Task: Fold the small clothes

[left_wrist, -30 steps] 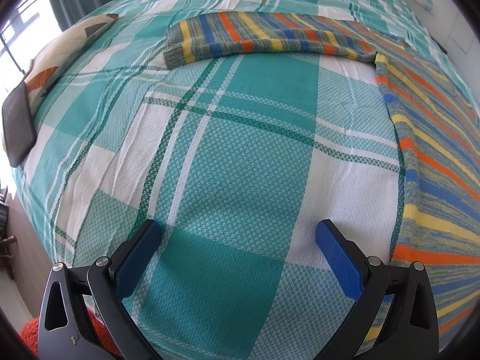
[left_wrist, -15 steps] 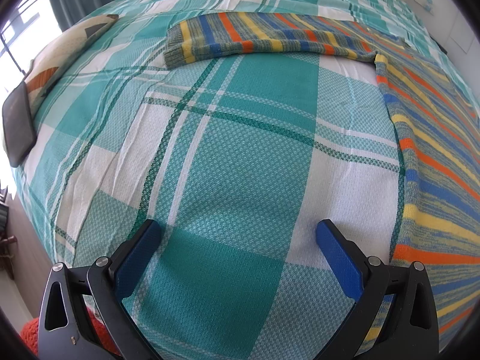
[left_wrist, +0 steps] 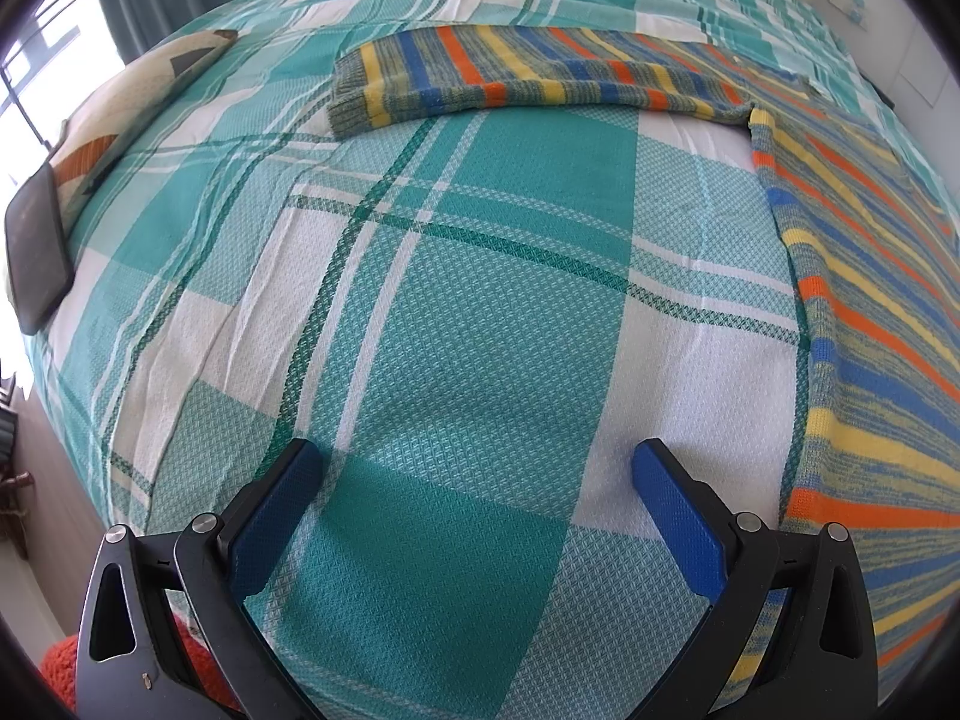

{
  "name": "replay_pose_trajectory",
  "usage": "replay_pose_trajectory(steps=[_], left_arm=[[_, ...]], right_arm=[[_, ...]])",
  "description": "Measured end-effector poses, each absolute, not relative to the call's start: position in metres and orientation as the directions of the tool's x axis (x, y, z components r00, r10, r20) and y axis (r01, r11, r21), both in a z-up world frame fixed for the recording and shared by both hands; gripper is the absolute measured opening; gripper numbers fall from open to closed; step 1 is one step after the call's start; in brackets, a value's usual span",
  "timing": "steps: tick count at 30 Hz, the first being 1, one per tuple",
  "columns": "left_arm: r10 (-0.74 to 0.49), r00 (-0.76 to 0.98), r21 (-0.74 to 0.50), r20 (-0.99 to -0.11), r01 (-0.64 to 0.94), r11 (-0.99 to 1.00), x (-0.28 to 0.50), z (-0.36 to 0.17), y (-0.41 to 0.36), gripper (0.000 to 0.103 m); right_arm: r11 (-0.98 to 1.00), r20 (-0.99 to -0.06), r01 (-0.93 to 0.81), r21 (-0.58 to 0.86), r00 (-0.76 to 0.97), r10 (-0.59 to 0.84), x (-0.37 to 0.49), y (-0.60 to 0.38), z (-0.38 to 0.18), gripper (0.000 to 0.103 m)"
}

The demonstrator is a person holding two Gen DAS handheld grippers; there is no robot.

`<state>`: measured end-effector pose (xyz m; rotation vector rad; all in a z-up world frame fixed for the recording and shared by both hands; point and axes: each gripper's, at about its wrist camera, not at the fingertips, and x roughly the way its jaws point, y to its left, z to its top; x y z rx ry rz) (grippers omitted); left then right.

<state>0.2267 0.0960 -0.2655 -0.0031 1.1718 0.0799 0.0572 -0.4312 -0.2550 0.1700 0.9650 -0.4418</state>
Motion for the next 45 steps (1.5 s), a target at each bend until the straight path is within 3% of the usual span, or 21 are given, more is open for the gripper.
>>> replay_pose_trajectory(steps=[29, 33, 38, 42, 45], left_arm=[[0.059, 0.389, 0.035, -0.919, -0.068, 0.997, 0.226, -0.263, 0.095, 0.103], [0.053, 0.402, 0.028, -0.914, -0.069, 0.997, 0.221, -0.256, 0.097, 0.103], [0.019, 0.437, -0.015, -0.899, -0.075, 0.997, 0.223, -0.248, 0.097, 0.102], [0.023, 0.45, -0.011, -0.893, -0.074, 0.997, 0.223, -0.246, 0.093, 0.102], [0.06, 0.442, 0.035, -0.895, -0.063, 0.997, 0.224, -0.251, 0.089, 0.102]], right_arm=[[0.893, -0.848, 0.449, -0.033, 0.46, -0.263, 0.06, -0.439, -0.251, 0.103], [0.904, -0.885, 0.407, 0.132, 0.459, -0.077, 0.07, -0.47, -0.229, 0.101], [0.773, -0.777, 0.456, 0.44, 0.625, 0.074, 0.088, -0.567, -0.183, 0.101], [0.555, -0.727, 0.558, 0.617, 0.673, 0.132, 0.111, -0.65, -0.203, 0.1], [0.442, -0.74, 0.629, 0.64, 0.659, 0.133, 0.122, -0.685, -0.231, 0.087]])
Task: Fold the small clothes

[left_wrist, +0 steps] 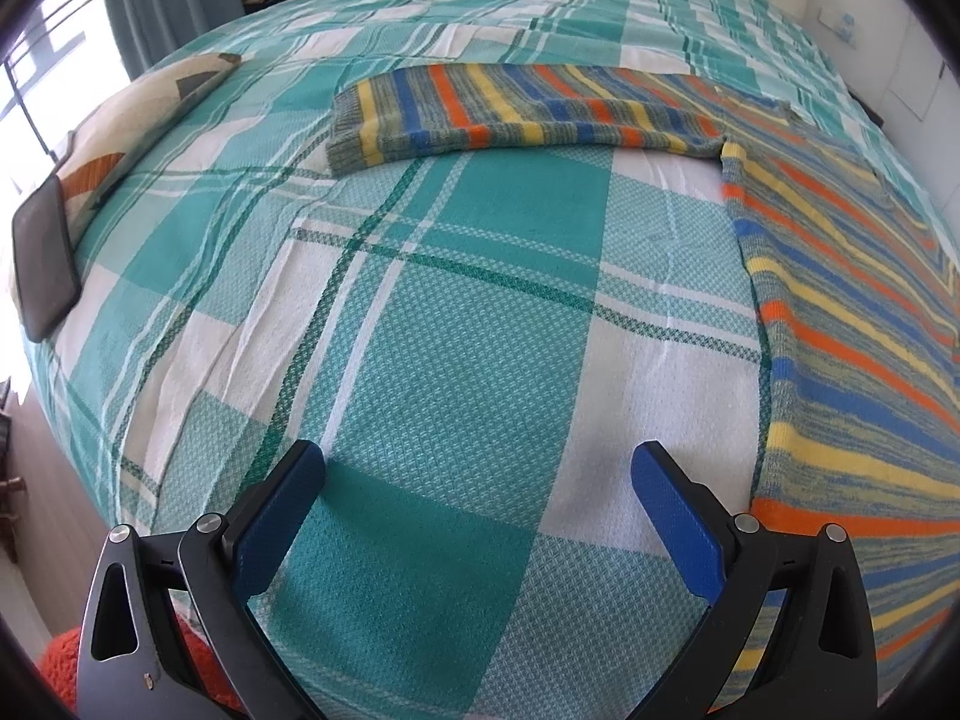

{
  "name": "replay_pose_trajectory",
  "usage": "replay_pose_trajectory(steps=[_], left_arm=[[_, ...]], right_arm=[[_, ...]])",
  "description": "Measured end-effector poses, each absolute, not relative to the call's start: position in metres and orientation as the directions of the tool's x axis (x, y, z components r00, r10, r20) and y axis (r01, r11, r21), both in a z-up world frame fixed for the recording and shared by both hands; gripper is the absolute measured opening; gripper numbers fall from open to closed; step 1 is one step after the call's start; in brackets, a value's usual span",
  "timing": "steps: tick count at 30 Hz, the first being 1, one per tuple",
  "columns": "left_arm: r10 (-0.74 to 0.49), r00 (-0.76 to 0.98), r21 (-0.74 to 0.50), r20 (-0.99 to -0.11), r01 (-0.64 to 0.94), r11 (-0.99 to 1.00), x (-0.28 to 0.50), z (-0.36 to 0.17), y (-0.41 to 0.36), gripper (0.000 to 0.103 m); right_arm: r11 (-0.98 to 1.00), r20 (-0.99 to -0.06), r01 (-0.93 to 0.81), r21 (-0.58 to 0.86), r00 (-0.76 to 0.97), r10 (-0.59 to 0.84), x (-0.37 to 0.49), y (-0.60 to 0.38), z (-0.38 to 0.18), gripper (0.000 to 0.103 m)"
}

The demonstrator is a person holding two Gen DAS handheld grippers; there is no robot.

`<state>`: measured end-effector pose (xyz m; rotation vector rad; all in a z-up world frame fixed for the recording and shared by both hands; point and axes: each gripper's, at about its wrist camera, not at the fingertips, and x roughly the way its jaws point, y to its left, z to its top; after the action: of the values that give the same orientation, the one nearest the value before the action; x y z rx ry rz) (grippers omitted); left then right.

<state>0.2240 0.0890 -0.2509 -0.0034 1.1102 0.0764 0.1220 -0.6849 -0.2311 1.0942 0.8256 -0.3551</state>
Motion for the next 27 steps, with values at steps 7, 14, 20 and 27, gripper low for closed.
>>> replay_pose_trajectory(steps=[7, 14, 20, 27], left_arm=[[0.09, 0.441, 0.068, -0.893, -0.065, 0.996, 0.225, -0.255, 0.085, 0.103], [0.084, 0.439, 0.058, -0.895, -0.073, 0.996, 0.228, -0.255, 0.086, 0.103], [0.07, 0.435, 0.046, -0.898, -0.064, 0.997, 0.229, -0.255, 0.088, 0.103], [0.064, 0.435, 0.04, -0.898, -0.063, 0.997, 0.228, -0.255, 0.089, 0.103]], right_arm=[[0.504, -0.765, 0.611, 0.611, 0.619, 0.177, 0.167, -0.679, -0.249, 0.079], [0.688, -0.895, 0.627, 0.364, 0.441, 0.071, 0.205, -0.654, -0.221, 0.008], [0.878, -0.789, 0.452, 0.155, 0.591, -0.165, 0.238, -0.554, -0.107, 0.007], [0.879, -0.648, -0.085, 0.47, 0.642, 0.409, 0.324, -0.383, -0.082, 0.018]])
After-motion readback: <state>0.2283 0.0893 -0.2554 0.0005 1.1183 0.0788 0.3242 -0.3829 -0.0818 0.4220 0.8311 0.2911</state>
